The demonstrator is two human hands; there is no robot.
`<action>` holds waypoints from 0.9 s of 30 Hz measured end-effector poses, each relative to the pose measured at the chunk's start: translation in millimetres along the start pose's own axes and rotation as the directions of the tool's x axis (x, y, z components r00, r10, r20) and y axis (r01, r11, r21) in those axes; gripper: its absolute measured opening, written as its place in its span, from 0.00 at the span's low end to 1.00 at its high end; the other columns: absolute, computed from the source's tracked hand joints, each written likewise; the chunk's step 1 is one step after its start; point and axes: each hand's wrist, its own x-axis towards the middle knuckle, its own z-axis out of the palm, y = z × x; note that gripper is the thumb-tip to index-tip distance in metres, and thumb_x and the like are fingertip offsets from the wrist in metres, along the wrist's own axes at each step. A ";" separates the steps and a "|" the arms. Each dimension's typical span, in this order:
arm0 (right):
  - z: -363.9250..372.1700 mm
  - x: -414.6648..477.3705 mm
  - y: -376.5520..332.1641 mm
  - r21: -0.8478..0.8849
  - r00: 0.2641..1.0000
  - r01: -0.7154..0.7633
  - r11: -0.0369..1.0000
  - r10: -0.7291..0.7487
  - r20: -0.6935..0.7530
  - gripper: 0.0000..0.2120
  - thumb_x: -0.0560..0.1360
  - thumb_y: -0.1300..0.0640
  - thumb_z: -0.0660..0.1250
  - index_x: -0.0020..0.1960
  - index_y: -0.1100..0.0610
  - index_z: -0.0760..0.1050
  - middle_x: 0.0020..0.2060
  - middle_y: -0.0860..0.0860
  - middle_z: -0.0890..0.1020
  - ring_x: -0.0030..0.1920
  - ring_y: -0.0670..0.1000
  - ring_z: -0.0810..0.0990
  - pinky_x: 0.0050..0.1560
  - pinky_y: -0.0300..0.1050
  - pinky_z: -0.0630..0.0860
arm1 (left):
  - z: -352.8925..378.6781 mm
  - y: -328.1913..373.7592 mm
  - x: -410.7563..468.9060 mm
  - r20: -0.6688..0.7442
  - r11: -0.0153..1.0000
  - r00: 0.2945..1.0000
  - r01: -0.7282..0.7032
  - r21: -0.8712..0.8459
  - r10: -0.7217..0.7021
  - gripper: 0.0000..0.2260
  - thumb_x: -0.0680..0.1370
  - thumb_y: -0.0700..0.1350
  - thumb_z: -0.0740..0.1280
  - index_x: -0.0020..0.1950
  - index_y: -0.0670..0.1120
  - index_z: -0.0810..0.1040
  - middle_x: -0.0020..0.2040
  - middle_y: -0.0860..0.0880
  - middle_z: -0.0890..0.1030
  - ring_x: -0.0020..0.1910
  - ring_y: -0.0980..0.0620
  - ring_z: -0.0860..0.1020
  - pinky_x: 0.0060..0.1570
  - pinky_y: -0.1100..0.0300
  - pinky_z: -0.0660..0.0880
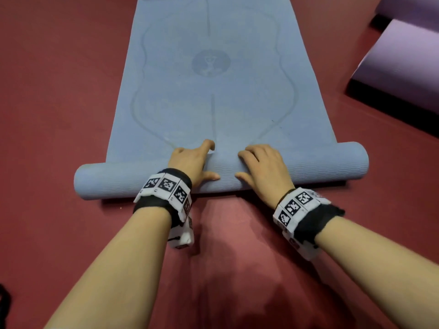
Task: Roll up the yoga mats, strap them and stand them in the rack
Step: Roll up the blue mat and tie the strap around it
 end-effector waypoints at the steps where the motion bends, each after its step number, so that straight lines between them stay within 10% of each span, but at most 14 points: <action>1: 5.3 -7.1 -3.4 -0.053 1.000 0.009 0.999 -0.007 0.026 0.34 0.60 0.43 0.77 0.58 0.63 0.76 0.53 0.60 0.79 0.53 0.62 0.78 0.55 0.55 0.74 | 0.4 -0.3 -0.6 0.001 0.999 1.000 -0.008 0.044 0.008 0.28 0.72 0.61 0.68 0.66 0.51 0.65 0.57 0.47 0.80 0.59 0.45 0.76 0.61 0.52 0.62; 5: 7.3 2.2 -3.8 -0.180 0.977 0.014 0.984 0.024 0.210 0.47 0.53 0.44 0.81 0.66 0.62 0.71 0.60 0.59 0.77 0.59 0.60 0.75 0.62 0.53 0.69 | 6.2 2.9 -5.6 -0.217 0.976 0.976 0.071 0.204 -0.026 0.23 0.70 0.61 0.69 0.63 0.55 0.76 0.65 0.44 0.71 0.66 0.42 0.66 0.65 0.50 0.53; 9: -12.5 44.6 11.0 -0.042 0.923 -0.011 0.999 0.026 0.384 0.39 0.64 0.40 0.75 0.69 0.55 0.67 0.62 0.55 0.77 0.62 0.56 0.75 0.60 0.48 0.68 | 20.0 7.2 -6.6 -0.512 0.964 0.858 0.105 0.245 0.036 0.22 0.69 0.57 0.70 0.57 0.45 0.81 0.43 0.41 0.77 0.41 0.40 0.76 0.44 0.51 0.72; 15: -12.8 62.9 24.9 0.035 0.917 -0.100 0.994 0.079 0.390 0.33 0.68 0.41 0.72 0.67 0.55 0.68 0.60 0.56 0.77 0.61 0.58 0.75 0.60 0.48 0.66 | 19.0 14.8 -5.4 -0.223 0.961 0.974 0.092 0.261 -0.032 0.42 0.67 0.64 0.70 0.71 0.41 0.62 0.64 0.42 0.70 0.64 0.41 0.68 0.70 0.47 0.54; 19: 12.4 37.1 20.6 -0.070 0.999 -0.049 0.996 0.047 -0.022 0.28 0.69 0.41 0.64 0.59 0.62 0.76 0.56 0.62 0.78 0.56 0.64 0.77 0.59 0.57 0.71 | 3.3 -1.9 18.5 -0.160 0.984 0.987 0.022 0.174 0.007 0.33 0.70 0.63 0.68 0.69 0.48 0.68 0.65 0.45 0.70 0.67 0.43 0.66 0.71 0.48 0.49; 27: 8.6 51.3 19.3 -0.215 0.991 -0.096 0.972 0.114 0.073 0.49 0.48 0.43 0.82 0.65 0.56 0.72 0.66 0.59 0.72 0.65 0.60 0.70 0.68 0.59 0.62 | -24.4 -6.3 48.7 -0.050 0.956 0.996 0.081 0.282 -0.070 0.33 0.66 0.70 0.66 0.67 0.56 0.72 0.62 0.44 0.67 0.64 0.42 0.63 0.64 0.49 0.57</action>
